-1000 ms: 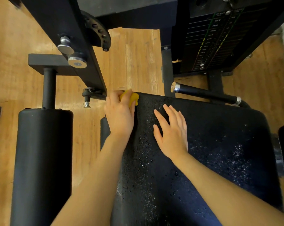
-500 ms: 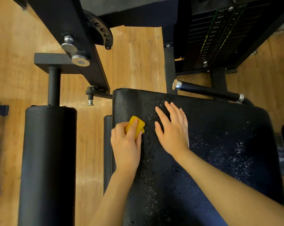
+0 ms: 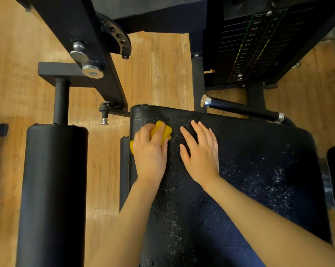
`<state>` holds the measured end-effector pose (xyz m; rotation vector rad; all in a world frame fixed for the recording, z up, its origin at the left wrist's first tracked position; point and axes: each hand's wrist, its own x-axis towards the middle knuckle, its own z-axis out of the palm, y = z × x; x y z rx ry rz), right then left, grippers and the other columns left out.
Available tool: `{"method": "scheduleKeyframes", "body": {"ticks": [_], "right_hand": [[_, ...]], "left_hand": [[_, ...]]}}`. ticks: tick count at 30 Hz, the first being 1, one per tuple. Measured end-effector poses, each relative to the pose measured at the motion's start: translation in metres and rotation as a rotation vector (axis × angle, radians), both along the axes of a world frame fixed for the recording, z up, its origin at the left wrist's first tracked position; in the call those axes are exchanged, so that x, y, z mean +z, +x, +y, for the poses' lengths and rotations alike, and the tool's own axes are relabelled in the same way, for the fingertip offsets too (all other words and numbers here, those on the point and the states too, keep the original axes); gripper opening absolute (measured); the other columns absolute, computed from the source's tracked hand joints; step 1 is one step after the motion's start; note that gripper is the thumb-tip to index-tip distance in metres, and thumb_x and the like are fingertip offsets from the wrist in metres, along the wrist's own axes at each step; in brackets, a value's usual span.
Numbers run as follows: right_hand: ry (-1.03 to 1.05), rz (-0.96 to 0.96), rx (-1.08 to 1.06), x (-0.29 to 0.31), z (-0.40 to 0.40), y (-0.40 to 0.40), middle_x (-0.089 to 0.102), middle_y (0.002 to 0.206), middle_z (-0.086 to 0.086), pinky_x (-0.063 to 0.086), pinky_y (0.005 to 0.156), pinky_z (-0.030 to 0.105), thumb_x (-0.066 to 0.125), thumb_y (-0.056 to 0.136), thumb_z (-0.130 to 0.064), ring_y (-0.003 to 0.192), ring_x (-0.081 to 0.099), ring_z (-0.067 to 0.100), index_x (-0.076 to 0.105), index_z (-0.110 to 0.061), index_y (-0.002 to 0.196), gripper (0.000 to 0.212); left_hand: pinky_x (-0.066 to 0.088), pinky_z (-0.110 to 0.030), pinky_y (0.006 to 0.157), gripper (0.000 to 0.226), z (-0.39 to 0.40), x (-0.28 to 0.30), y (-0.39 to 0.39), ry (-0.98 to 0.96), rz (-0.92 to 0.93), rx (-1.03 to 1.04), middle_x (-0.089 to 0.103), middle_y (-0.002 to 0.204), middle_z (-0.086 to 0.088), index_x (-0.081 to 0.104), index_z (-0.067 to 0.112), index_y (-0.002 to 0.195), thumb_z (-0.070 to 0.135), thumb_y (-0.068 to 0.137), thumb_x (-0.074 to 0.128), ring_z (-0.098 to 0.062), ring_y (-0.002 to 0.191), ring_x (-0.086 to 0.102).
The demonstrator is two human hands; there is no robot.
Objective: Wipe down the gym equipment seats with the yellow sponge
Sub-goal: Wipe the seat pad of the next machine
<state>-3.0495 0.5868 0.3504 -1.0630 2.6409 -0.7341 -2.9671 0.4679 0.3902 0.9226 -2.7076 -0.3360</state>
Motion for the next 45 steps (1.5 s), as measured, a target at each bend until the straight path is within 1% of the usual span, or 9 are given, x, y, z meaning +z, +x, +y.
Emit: {"method": "scheduleKeyframes", "body": {"ticks": [6,12,17,22,27,30,34,40,45], "right_hand": [[0.017,-0.021,0.083,0.002,0.014,-0.010,0.035,0.152,0.010,0.011,0.118,0.043,0.033,0.095,-0.039,0.143,0.024,0.025,0.040,-0.021,0.145,0.053],[0.081,0.024,0.063,-0.006,0.031,-0.022,0.034,0.152,0.010,0.015,0.118,0.048,0.034,0.095,-0.042,0.143,0.026,0.026,0.040,-0.021,0.144,0.054],[0.071,0.025,0.034,-0.007,0.029,-0.019,0.034,0.152,0.009,0.016,0.118,0.048,0.037,0.095,-0.042,0.143,0.026,0.025,0.041,-0.022,0.144,0.053],[0.054,-0.006,0.023,-0.006,0.030,-0.019,0.033,0.153,0.007,0.013,0.119,0.046,0.038,0.094,-0.042,0.144,0.024,0.023,0.042,-0.024,0.144,0.052],[0.044,-0.025,0.024,-0.006,0.030,-0.020,0.032,0.154,0.006,0.011,0.120,0.045,0.039,0.095,-0.042,0.144,0.023,0.022,0.042,-0.024,0.144,0.052],[0.045,-0.020,0.027,-0.005,0.030,-0.019,0.032,0.154,0.006,0.013,0.120,0.046,0.039,0.095,-0.041,0.144,0.023,0.022,0.042,-0.024,0.144,0.052],[0.059,-0.019,0.028,-0.005,0.030,-0.019,0.031,0.154,0.006,0.012,0.120,0.045,0.038,0.095,-0.042,0.145,0.023,0.022,0.042,-0.024,0.144,0.052],[0.080,-0.005,0.029,-0.005,0.030,-0.019,0.031,0.154,0.005,0.012,0.120,0.045,0.038,0.095,-0.042,0.145,0.022,0.022,0.042,-0.025,0.144,0.052],[0.077,0.004,0.029,-0.005,0.030,-0.018,0.031,0.154,0.006,0.011,0.120,0.044,0.039,0.095,-0.042,0.145,0.022,0.022,0.041,-0.025,0.145,0.052]], "left_hand": [[0.039,-0.036,0.089,0.039,0.034,0.000,0.040,0.072,-0.007,0.045,0.056,0.119,-0.014,0.064,0.012,0.126,0.016,0.087,0.066,-0.028,0.107,0.050],[0.041,-0.034,0.083,0.040,0.007,0.000,-0.009,0.066,0.026,-0.021,0.057,0.115,-0.018,0.064,0.007,0.123,0.008,0.084,0.071,-0.030,0.101,0.050],[0.042,-0.037,0.083,0.037,-0.012,-0.004,-0.039,0.024,0.009,-0.071,0.057,0.114,-0.018,0.065,0.006,0.122,0.010,0.086,0.069,-0.035,0.100,0.053],[0.038,-0.036,0.081,0.035,0.010,-0.001,-0.010,0.028,0.000,-0.015,0.057,0.116,-0.015,0.065,0.011,0.123,0.018,0.089,0.064,-0.029,0.100,0.050],[0.042,-0.038,0.084,0.036,0.045,0.002,0.040,0.064,-0.023,-0.018,0.055,0.118,-0.013,0.064,0.013,0.125,0.020,0.089,0.063,-0.028,0.103,0.050],[0.038,-0.033,0.083,0.039,0.042,0.003,0.037,0.081,-0.022,-0.019,0.056,0.116,-0.014,0.065,0.012,0.124,0.012,0.086,0.070,-0.027,0.101,0.049],[0.033,-0.026,0.083,0.039,0.015,0.002,-0.007,0.063,-0.005,-0.043,0.057,0.113,-0.017,0.065,0.008,0.122,0.010,0.084,0.072,-0.026,0.099,0.047],[0.047,-0.042,0.076,0.032,-0.026,-0.002,-0.066,0.006,-0.005,-0.114,0.058,0.105,-0.020,0.067,0.002,0.115,0.007,0.083,0.071,-0.038,0.092,0.055],[0.043,-0.041,0.076,0.034,-0.013,0.001,-0.048,-0.006,-0.022,-0.065,0.058,0.111,-0.017,0.066,0.008,0.118,0.012,0.085,0.069,-0.034,0.093,0.052]]}}
